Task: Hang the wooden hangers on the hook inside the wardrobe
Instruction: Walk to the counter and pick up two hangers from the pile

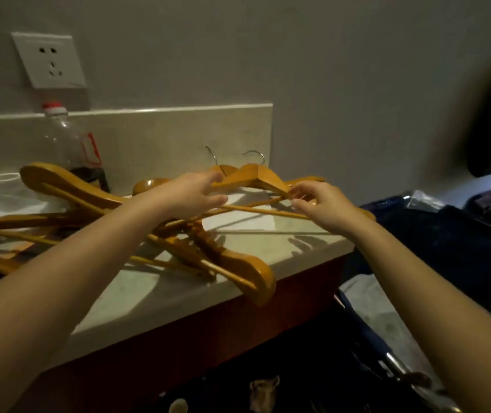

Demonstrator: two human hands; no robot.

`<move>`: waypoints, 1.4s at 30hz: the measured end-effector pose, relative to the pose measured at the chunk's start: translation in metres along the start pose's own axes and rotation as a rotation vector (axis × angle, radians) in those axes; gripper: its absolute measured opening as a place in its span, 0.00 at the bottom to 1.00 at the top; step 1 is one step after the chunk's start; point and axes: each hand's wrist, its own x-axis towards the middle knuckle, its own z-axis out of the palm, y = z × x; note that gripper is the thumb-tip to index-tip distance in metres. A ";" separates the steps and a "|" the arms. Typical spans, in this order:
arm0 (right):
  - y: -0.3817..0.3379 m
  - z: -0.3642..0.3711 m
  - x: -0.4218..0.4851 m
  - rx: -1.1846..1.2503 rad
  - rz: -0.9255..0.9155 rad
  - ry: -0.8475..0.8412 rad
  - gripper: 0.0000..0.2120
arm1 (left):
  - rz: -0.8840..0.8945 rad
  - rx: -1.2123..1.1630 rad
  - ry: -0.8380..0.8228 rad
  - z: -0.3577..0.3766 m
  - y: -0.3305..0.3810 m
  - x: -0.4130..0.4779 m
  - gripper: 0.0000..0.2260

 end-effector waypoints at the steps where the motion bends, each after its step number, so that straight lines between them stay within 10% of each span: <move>1: 0.006 -0.001 0.014 -0.036 0.000 -0.024 0.14 | -0.052 0.047 0.018 0.003 -0.001 0.013 0.22; 14: 0.045 0.041 0.121 -0.270 0.044 -0.192 0.30 | -0.216 0.297 0.018 0.052 -0.023 0.066 0.25; 31: 0.022 0.003 0.135 -0.220 -0.214 0.242 0.32 | -0.088 0.170 0.209 0.000 0.001 0.098 0.27; 42: -0.030 -0.022 0.136 -0.060 -0.453 0.112 0.35 | -0.081 -0.519 0.031 -0.075 0.015 0.108 0.12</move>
